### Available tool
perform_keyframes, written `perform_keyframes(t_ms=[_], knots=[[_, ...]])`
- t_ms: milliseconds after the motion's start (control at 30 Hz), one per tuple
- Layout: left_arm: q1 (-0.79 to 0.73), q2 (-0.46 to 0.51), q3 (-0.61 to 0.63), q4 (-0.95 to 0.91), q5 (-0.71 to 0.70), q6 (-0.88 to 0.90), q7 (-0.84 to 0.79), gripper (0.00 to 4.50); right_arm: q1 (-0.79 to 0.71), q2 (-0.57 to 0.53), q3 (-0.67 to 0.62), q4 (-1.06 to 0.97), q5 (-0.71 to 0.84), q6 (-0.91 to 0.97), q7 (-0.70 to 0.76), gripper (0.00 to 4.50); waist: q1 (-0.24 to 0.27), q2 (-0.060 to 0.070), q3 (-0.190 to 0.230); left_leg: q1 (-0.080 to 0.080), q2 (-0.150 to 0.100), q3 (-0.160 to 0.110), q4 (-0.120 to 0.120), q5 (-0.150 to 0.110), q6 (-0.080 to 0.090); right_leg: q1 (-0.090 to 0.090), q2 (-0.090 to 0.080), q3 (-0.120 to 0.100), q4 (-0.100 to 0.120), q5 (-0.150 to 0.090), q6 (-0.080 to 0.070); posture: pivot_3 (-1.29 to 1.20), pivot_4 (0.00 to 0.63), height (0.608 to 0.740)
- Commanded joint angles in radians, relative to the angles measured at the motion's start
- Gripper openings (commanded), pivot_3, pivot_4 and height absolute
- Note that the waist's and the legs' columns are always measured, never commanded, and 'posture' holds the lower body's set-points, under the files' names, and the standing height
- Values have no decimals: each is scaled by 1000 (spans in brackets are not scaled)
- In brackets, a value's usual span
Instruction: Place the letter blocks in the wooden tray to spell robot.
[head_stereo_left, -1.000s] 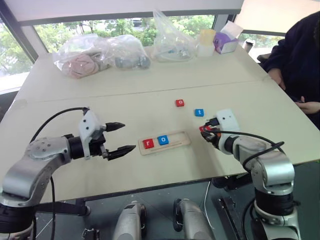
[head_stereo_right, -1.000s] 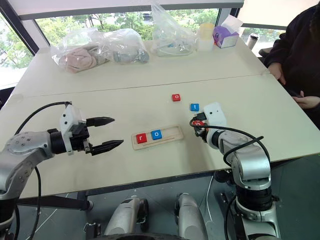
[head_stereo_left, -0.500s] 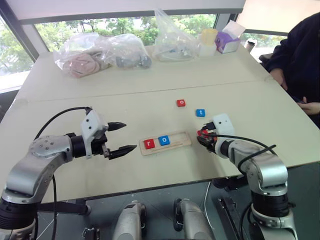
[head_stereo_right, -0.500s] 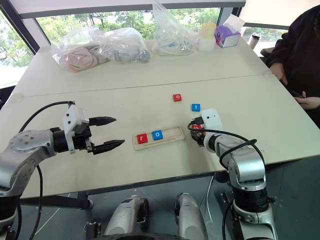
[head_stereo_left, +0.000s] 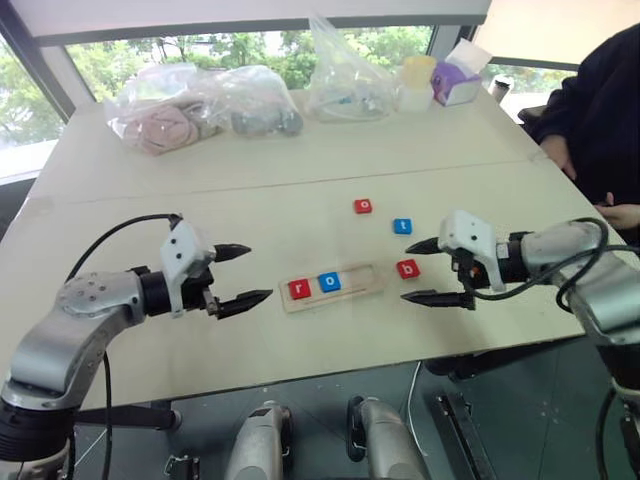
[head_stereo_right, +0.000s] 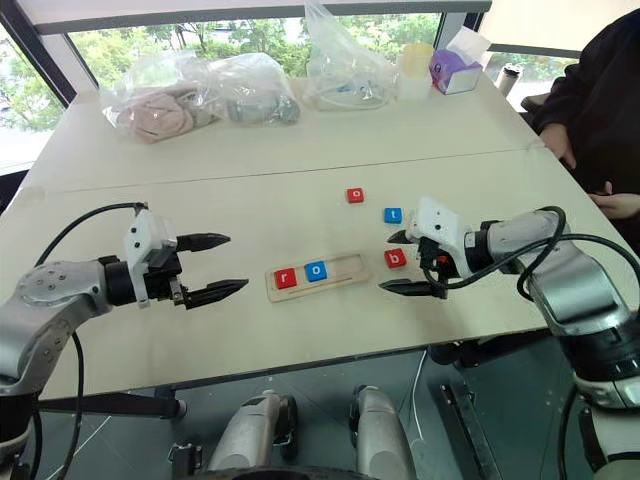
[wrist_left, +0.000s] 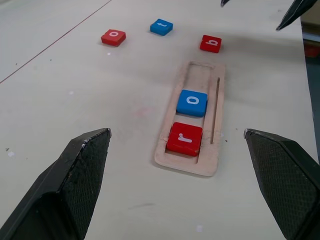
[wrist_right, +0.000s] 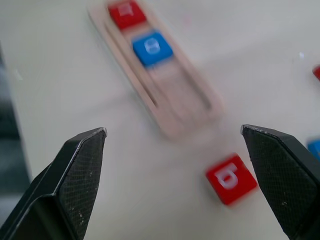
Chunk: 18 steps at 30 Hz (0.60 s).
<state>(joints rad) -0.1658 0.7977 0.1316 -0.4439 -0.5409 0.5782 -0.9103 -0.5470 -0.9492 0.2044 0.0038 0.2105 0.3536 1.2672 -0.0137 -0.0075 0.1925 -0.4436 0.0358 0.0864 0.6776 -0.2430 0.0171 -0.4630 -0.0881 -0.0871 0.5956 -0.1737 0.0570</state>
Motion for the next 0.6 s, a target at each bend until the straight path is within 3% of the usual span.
perform_keyframes(t_ms=[33, 267, 600], knots=[[-9, 16, 15, -26, -1, -10, 2, 4500, -102, 49, 29, 207, -76, -202, 48, 4440, 0, 0, 0, 0, 0, 0, 0, 0, 0, -1, 0, 0, 0, 0, 0, 0, 150, 725], [19, 23, 35, -59, -3, -2, 20, 4500, -246, 139, 87, 555, -183, -439, 126, 4440, 6, 0, 0, 0, -1, 0, 0, 1, 1, -1, 1, 0, 4, 1, -1, 0, 150, 725], [55, 36, 60, -90, -9, 3, 42, 4500, -303, 199, 94, 743, -250, -541, 159, 4440, 2, 0, 0, 1, -1, 0, 2, 1, 1, 1, 1, 0, 4, 2, -1, 0, 150, 725]])
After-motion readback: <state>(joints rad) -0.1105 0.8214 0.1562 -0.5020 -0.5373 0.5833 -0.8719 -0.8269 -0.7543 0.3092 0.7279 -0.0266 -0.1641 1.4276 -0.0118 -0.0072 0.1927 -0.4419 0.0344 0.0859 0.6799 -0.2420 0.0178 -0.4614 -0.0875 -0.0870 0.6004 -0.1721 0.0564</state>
